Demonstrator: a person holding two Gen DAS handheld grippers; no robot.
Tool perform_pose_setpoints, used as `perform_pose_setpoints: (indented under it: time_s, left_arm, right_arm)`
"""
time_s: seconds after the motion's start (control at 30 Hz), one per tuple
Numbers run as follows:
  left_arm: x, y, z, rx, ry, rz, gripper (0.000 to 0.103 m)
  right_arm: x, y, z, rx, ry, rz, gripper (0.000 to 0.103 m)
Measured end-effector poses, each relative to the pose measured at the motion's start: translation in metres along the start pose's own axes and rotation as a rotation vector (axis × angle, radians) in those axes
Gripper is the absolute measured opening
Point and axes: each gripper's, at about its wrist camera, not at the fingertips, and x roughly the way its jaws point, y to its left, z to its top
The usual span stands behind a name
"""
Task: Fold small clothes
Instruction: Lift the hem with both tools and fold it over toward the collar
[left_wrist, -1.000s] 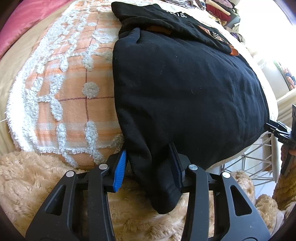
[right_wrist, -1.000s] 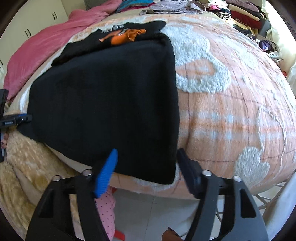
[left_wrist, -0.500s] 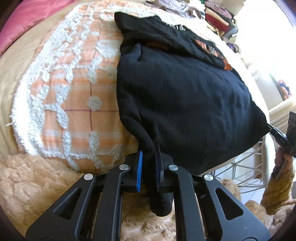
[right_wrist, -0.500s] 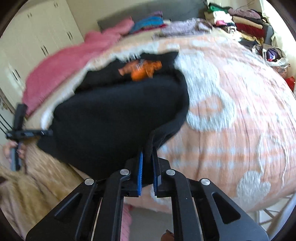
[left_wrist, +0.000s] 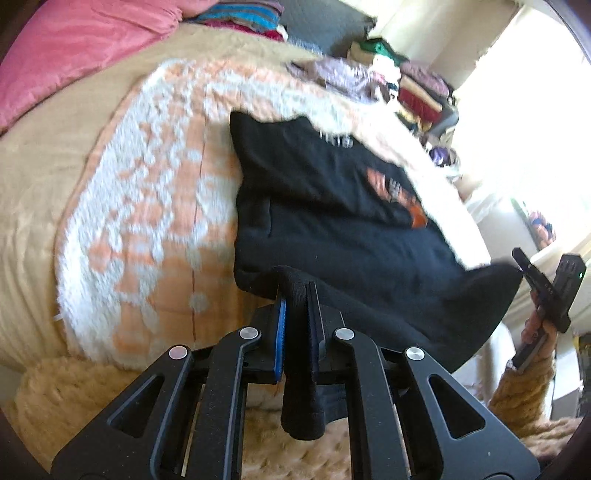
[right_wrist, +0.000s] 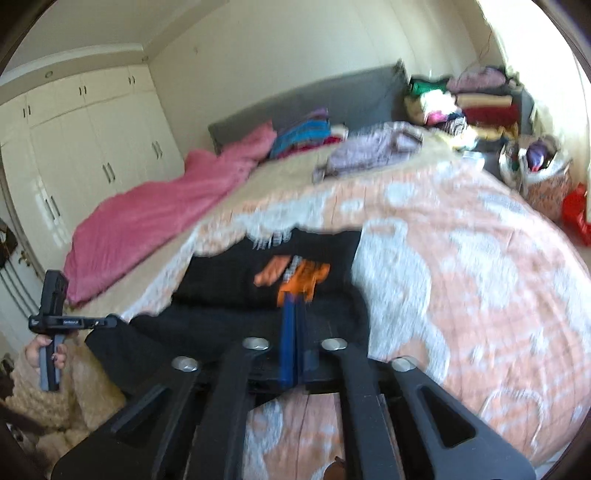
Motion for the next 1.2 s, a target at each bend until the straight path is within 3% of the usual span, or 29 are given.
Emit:
perform_pose_setpoints:
  time_s: [0.1,0.17,0.3,0.37,0.4,0.53,0.63,0.83,1.0,1.17,1.2]
  left_arm:
    - [-0.004,-0.001,0.013,-0.010,-0.032,-0.010,0.004]
    - [0.001,-0.001,0.017,-0.010,-0.021,-0.010,0.004]
    - [0.013,-0.001,0.011,0.011,0.017,0.016,0.004]
    - [0.017,0.003,0.004,0.011,0.042,0.008,0.004]
    - [0.021,0.004,-0.001,0.010,0.057,0.008,0.004]
    - [0.033,0.011,-0.021,0.020,0.111,0.034,0.006]
    - [0.041,0.016,-0.034,0.012,0.150,0.024,0.017]
    - [0.045,0.022,-0.046,0.018,0.180,0.043,0.033]
    - [0.047,0.026,-0.059,0.028,0.218,0.062,0.041]
    - [0.057,0.023,-0.062,0.047,0.242,0.074,0.040]
    - [0.059,0.021,-0.062,0.055,0.243,0.085,0.038]
  right_arm:
    - [-0.001,-0.005,0.012,-0.008,-0.019,-0.024,0.000]
    - [0.006,-0.010,0.015,-0.021,0.032,-0.063,0.000]
    - [0.020,-0.018,-0.009,0.029,0.170,-0.031,0.003]
    - [0.026,-0.017,-0.030,0.037,0.241,-0.031,0.031]
    - [0.030,-0.015,-0.045,0.033,0.287,-0.036,0.037]
    - [0.038,-0.007,-0.086,-0.010,0.416,-0.075,0.039]
    - [0.038,-0.004,-0.106,-0.044,0.481,-0.109,0.044]
    - [0.048,0.000,-0.132,-0.041,0.567,-0.086,0.044]
    - [0.056,0.000,-0.143,-0.017,0.574,-0.070,0.045]
    - [0.052,0.002,-0.138,-0.036,0.547,-0.063,0.010]
    - [0.049,0.003,-0.136,-0.037,0.539,-0.055,0.009]
